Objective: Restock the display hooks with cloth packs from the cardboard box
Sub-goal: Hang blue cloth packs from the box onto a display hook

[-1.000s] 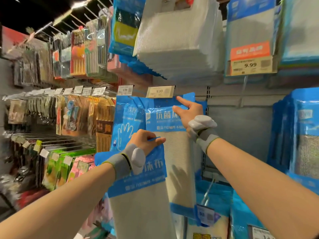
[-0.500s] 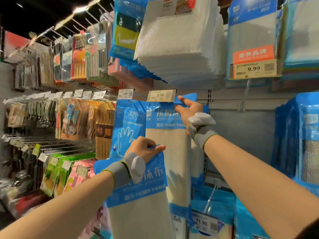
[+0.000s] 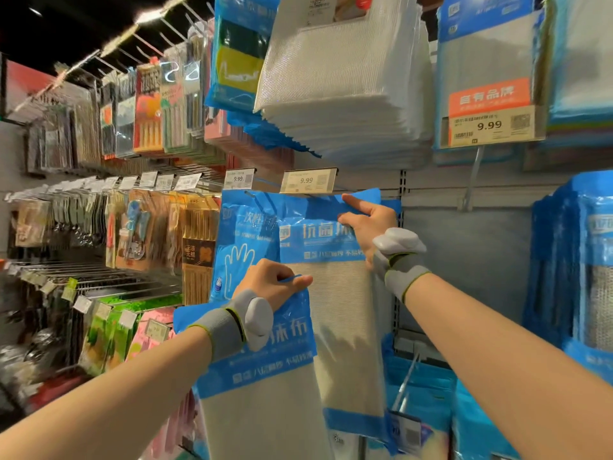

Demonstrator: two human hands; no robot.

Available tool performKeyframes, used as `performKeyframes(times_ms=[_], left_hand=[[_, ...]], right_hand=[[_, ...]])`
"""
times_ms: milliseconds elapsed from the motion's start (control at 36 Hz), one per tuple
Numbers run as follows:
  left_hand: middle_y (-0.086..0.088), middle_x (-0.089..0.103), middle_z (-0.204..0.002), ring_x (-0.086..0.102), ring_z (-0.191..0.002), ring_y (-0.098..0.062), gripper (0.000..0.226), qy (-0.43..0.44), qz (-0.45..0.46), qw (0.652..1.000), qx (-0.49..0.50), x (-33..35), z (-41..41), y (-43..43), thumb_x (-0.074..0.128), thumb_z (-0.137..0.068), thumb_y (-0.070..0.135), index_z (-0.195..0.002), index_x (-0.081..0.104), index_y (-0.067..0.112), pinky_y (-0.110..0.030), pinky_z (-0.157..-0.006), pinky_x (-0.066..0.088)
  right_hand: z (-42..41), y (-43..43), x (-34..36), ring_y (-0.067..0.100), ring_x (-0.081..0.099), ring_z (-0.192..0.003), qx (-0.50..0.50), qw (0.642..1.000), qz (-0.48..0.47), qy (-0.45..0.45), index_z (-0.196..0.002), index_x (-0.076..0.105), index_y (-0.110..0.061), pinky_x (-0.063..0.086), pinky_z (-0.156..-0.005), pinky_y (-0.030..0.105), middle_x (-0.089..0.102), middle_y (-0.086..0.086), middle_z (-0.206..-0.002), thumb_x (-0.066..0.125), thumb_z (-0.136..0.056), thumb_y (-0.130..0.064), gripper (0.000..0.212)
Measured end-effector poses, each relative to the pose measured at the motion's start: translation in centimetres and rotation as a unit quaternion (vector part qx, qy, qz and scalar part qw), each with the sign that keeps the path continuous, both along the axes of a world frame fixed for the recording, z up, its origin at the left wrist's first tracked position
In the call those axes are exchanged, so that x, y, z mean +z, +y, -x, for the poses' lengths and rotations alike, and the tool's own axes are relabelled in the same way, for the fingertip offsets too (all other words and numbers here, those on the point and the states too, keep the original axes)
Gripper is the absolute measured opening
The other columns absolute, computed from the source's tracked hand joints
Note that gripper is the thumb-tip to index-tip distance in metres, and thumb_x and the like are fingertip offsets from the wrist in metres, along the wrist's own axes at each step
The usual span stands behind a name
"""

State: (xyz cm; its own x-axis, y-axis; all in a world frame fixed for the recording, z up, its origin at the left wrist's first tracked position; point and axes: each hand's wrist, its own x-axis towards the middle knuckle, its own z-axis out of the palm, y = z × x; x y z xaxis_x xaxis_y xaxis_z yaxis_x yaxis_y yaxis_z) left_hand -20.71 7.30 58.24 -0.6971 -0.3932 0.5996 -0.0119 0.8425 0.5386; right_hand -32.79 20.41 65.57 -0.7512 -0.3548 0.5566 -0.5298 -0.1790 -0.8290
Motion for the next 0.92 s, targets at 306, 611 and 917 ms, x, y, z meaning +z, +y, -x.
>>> performKeyframes(times_ms=[306, 611, 917], left_hand=[[-0.008, 0.051, -0.063, 0.046, -0.060, -0.018, 0.048, 0.005, -0.021, 1.000, -0.001, 0.9, -0.4, -0.1, 0.064, -0.081, 0.045, -0.062, 0.061, 0.001, -0.030, -0.058, 0.034], [-0.008, 0.061, -0.068, 0.055, -0.063, -0.017, 0.039, -0.007, -0.034, 0.999, -0.004, 1.3, -0.9, 0.2, 0.064, -0.083, 0.042, -0.064, 0.067, 0.008, -0.027, -0.060, 0.041], [-0.014, 0.062, -0.069, 0.054, -0.066, -0.020, 0.041, -0.019, -0.038, 0.999, 0.006, 1.7, -1.6, 0.0, 0.064, -0.083, 0.044, -0.060, 0.065, 0.010, -0.030, -0.062, 0.039]], right_hand=[[-0.9, -0.9, 2.9, 0.023, 0.065, -0.100, 0.015, 1.000, 0.001, 0.023, -0.132, 0.054, -0.021, 0.057, -0.086, 0.041, 0.058, 0.002, -0.130, 0.062, -0.086, -0.012, 0.048], [-0.3, -1.1, 3.9, 0.026, 0.064, -0.100, 0.011, 0.999, -0.036, -0.021, -0.131, 0.052, -0.018, 0.057, -0.084, 0.039, 0.057, 0.006, -0.126, 0.061, -0.089, -0.014, 0.044], [-0.8, -1.5, 4.8, 0.031, 0.066, -0.095, -0.031, 0.998, -0.063, 0.000, -0.090, 0.064, -0.024, 0.055, -0.087, 0.046, 0.066, 0.013, -0.110, 0.063, -0.074, -0.014, 0.019]])
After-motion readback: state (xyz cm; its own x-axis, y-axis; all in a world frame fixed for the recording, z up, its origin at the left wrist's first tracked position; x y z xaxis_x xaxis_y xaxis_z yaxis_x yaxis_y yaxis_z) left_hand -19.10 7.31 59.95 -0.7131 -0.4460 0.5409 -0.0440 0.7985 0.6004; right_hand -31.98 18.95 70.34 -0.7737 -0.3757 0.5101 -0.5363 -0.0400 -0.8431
